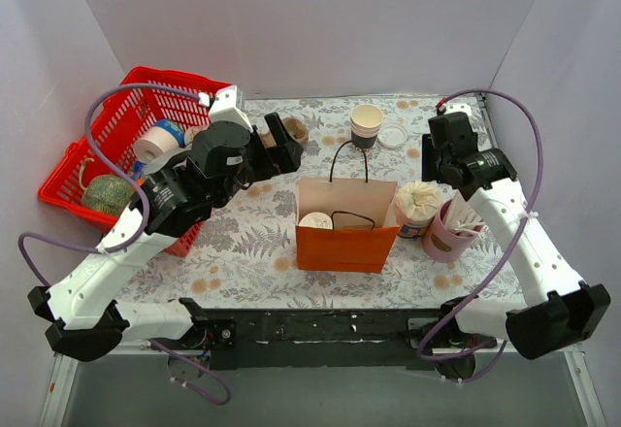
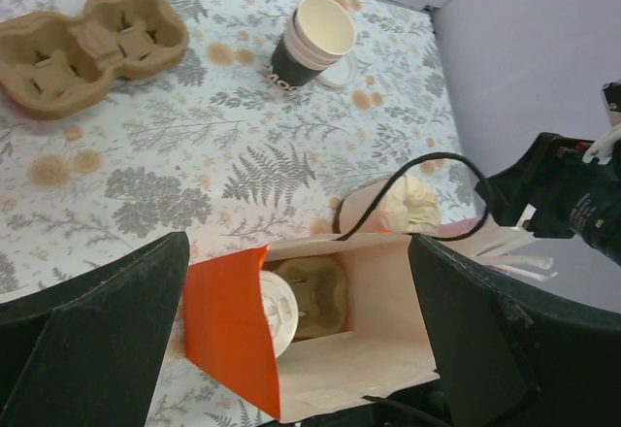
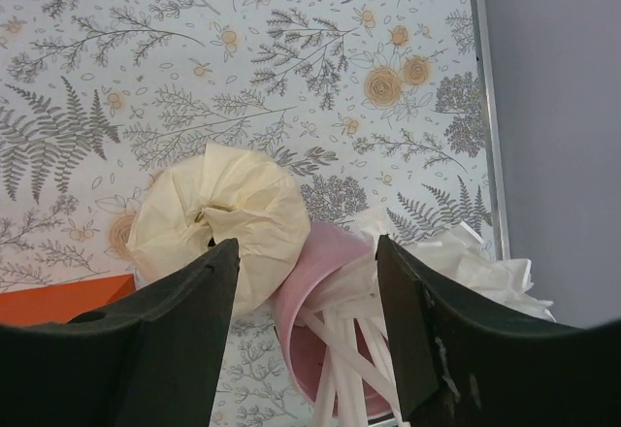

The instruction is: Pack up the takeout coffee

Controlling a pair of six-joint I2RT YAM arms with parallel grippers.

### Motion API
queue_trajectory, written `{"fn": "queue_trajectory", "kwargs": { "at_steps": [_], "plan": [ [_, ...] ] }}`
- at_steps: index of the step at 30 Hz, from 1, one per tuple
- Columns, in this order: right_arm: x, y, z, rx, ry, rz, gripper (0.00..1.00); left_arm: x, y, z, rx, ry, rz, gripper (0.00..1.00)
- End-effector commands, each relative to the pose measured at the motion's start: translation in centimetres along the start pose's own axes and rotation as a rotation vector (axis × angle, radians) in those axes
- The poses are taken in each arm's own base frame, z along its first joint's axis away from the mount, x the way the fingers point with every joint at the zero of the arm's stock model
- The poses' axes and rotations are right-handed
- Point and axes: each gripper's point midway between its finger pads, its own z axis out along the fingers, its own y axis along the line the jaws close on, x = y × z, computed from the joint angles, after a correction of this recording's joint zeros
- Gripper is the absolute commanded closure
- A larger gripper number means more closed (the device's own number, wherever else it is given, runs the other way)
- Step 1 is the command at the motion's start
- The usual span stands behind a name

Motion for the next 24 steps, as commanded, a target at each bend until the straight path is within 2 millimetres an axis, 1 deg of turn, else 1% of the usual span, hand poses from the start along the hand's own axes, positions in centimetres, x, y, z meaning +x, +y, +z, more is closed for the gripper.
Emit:
{"fn": "queue_trajectory", "kwargs": {
  "at_steps": [1,2,3,4,5,8,10,15,16,18,20,24],
  "plan": [
    [-2.1,-0.5,0.9,0.02,-0.011,0.014,0.34,0.4,3.4,-0.6,-0.129,-0.028,-0.012,0.02],
    [-1.9,-0.6,1.5,0.028,0.009,0.008,0.35,0.5,3.6,-0.6,-0.136,-0.027,-0.011,0.02],
    [-1.9,-0.5,1.8,0.028,0.014,0.004,0.37,0.5,3.8,-0.6,-0.142,-0.029,-0.013,0.02],
    [-1.7,-0.6,1.9,0.03,0.031,-0.002,0.38,0.9,4.1,-0.6,-0.15,-0.024,-0.009,0.02],
    [-1.4,-0.6,2.3,0.038,0.05,-0.006,0.39,0.8,4.3,-0.7,-0.148,-0.027,-0.013,0.02],
    [-0.7,-1.2,2.8,0.09,0.087,-0.015,0.39,1.3,4.6,-0.7,-0.156,-0.022,-0.011,0.02],
    [-0.5,-1.8,2.9,0.13,0.097,-0.015,0.39,1.5,4.8,-0.6,-0.161,-0.018,-0.008,0.02],
    [0.3,-2.3,3.0,0.158,0.12,-0.031,0.4,2.0,5.1,-0.3,-0.165,-0.007,-0.005,0.02],
    [0.3,-2.7,3.0,0.177,0.119,-0.033,0.4,2.1,5.1,-0.3,-0.165,-0.004,0.0,0.02],
    [0.7,-2.9,3.2,0.192,0.127,-0.037,0.4,2.2,5.1,-0.3,-0.164,-0.001,-0.002,0.02],
    [0.9,-2.8,3.3,0.187,0.136,-0.04,0.44,2.1,5.1,-0.5,-0.159,-0.003,-0.006,0.02],
    [1.1,-3.1,3.5,0.208,0.146,-0.048,0.44,2.2,4.9,-0.6,-0.142,-0.002,-0.018,0.02]
  ]
}}
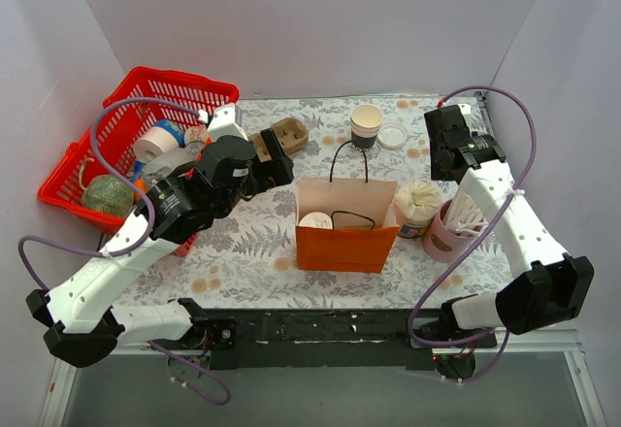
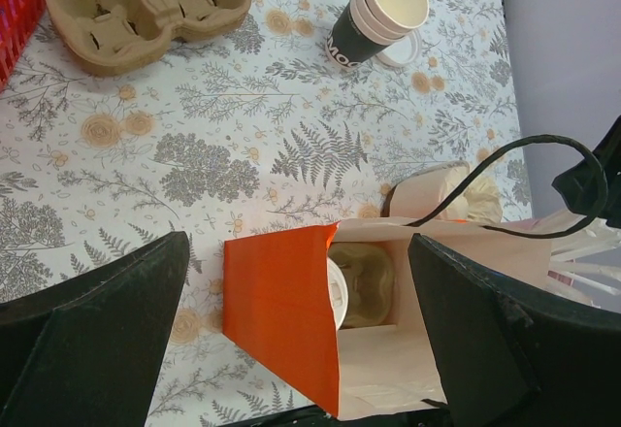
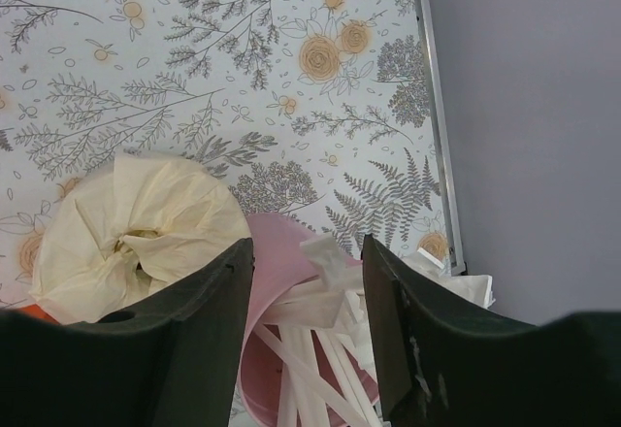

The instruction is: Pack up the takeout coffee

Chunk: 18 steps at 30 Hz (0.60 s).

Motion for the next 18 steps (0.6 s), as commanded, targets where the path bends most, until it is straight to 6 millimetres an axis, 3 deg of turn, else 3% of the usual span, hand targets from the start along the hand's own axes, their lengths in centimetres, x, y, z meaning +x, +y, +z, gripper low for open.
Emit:
{"fn": "queue_trajectory", "kwargs": {
  "at_steps": [1,12,18],
  "plan": [
    [-0.2,-0.7,0.26,0.044,0.005,0.007,0.44,-1.09,0.15,-1.11,0.025,-0.038,-0.033,0.02],
    [-0.27,-0.73,0.93,0.063,0.009,-0.009,0.52,-1.1,0.19,-1.27,0.03,-0.038,-0.035,0.02],
    [-0.01,-0.97,0.94,0.074,0.019,-0.027,0.68,-1.17,0.08,-1.32,0.036,-0.04,-0.037,0.02]
  ]
}}
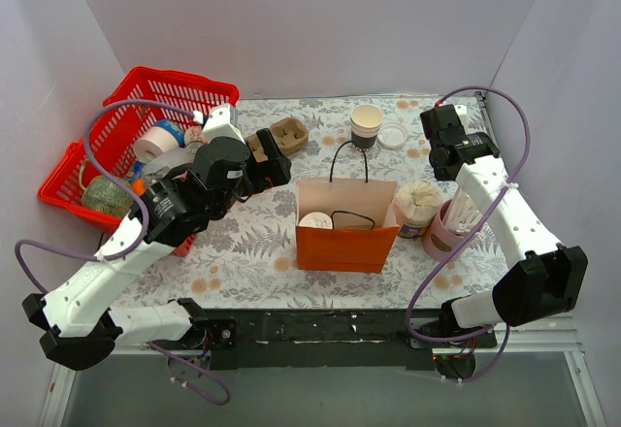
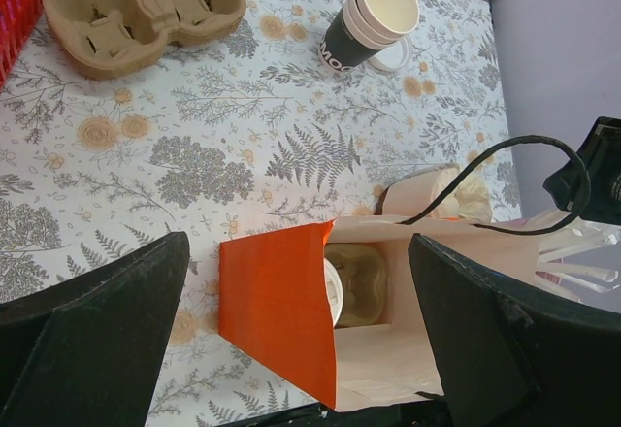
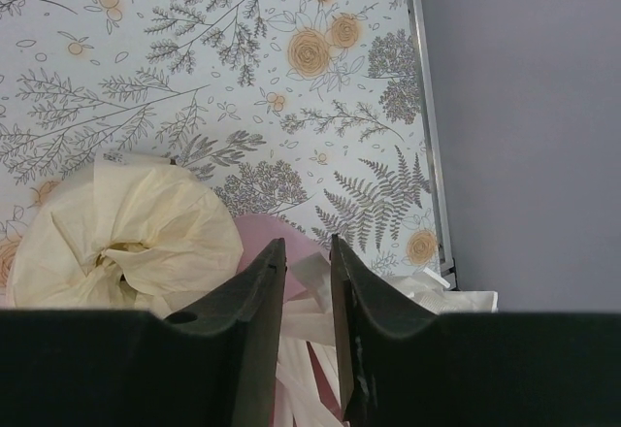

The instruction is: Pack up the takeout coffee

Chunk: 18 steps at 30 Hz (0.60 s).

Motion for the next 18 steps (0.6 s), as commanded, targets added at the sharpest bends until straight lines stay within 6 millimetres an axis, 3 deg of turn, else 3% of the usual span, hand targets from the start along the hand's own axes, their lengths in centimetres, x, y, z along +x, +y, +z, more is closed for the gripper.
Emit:
{"fn": "queue_trajectory", "kwargs": {
  "at_steps": [1,6,13,18],
  "plan": [
    [-0.4,-1.2,-0.2,0.048,-0.015,0.007,0.69,-0.9,0.0,-0.7,0.021,-0.033,-0.025,0.02],
    [-0.5,-1.8,-0.6,0.072,-0.021,0.014,0.78,-1.2,0.0,-1.1,0.033,-0.046,-0.035,0.02],
    [0.1,-2.1,-1.0,0.072,-0.01,0.016,0.79,-1.5,0.0,-1.6,0.046,-0.057,-0.047,0.02],
    [-0.1,-2.3,-1.4,0.07,-0.021,0.023,0.99,-1.6,-0.2,-1.9,0.067,-0.061,-0.056,0.02]
  ]
}}
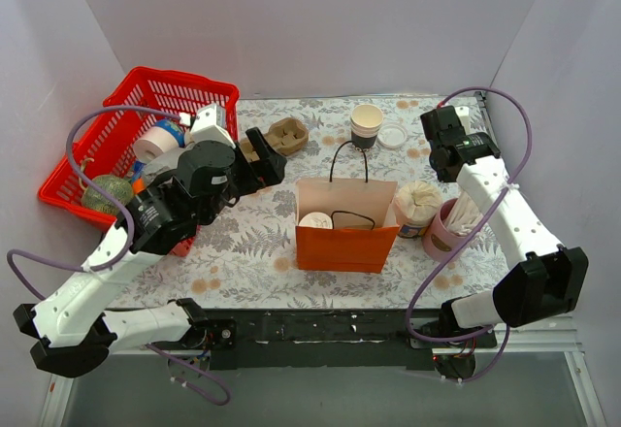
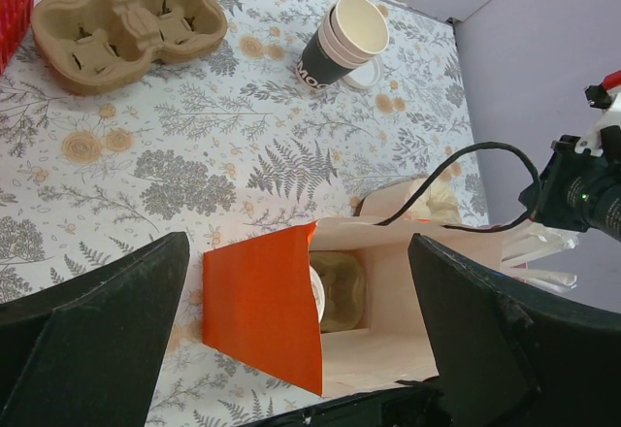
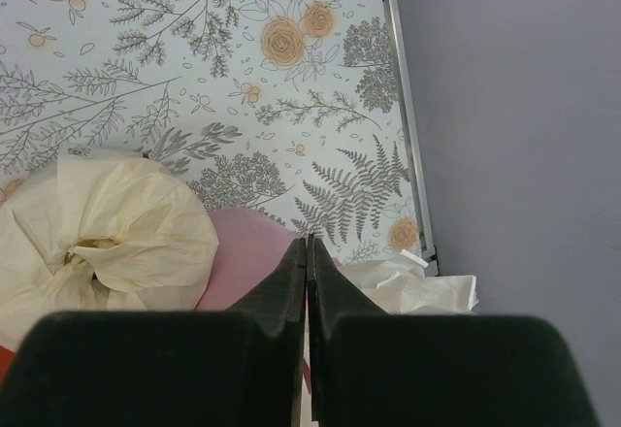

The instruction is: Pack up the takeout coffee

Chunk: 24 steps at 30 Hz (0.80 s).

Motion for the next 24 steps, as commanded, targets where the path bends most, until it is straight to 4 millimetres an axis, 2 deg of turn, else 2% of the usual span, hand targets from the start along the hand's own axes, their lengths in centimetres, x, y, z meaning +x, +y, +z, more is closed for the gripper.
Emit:
{"fn": "queue_trajectory", "kwargs": {
  "at_steps": [1,8,14,17,18,19,20,23,24],
  "plan": [
    [-0.9,-1.4,-1.4,0.016,-0.044,0.041,0.99,-0.4,-0.1,-0.5,0.023,-0.016,-0.02,0.02],
    [-3.2,-2.9,-4.1,-0.013,-0.153,0.11,0.99,-0.4,-0.2,-0.6,0.036,-0.019,-0.024,0.02],
    [-5.7,-3.9,-7.8,-0.119,-0.322,0.189,0.99,0.1,-0.3,-0.4,0.046,-0.005,-0.025,0.02],
    [-8.2,-4.6,-10.9,-0.199,-0.474,0.24,0.99,0.2,-0.9,-0.3,0.074,0.004,-0.029,0.02],
    [-8.9,-5.4,-12.6,-0.224,-0.538,0.257,0.99,0.3,-1.3,-0.3,0.092,0.007,-0.03,0.02],
    [-9.5,-5.1,-13.8,-0.278,-0.584,0.26,0.99,0.4,-1.4,-0.3,0.099,0.011,-0.028,0.02],
    [-10.8,-5.6,-15.3,-0.308,-0.663,0.29,0.99,0.5,-1.5,-0.1,0.1,0.014,-0.027,0.02],
    [-12.6,-6.9,-20.0,-0.403,-0.867,0.351,0.99,1.1,-2.1,0.2,0.124,0.038,-0.029,0.02],
    [-12.6,-8.0,-22.0,-0.424,-0.947,0.377,0.99,1.2,-2.5,0.3,0.14,0.044,-0.032,0.02]
  ]
}}
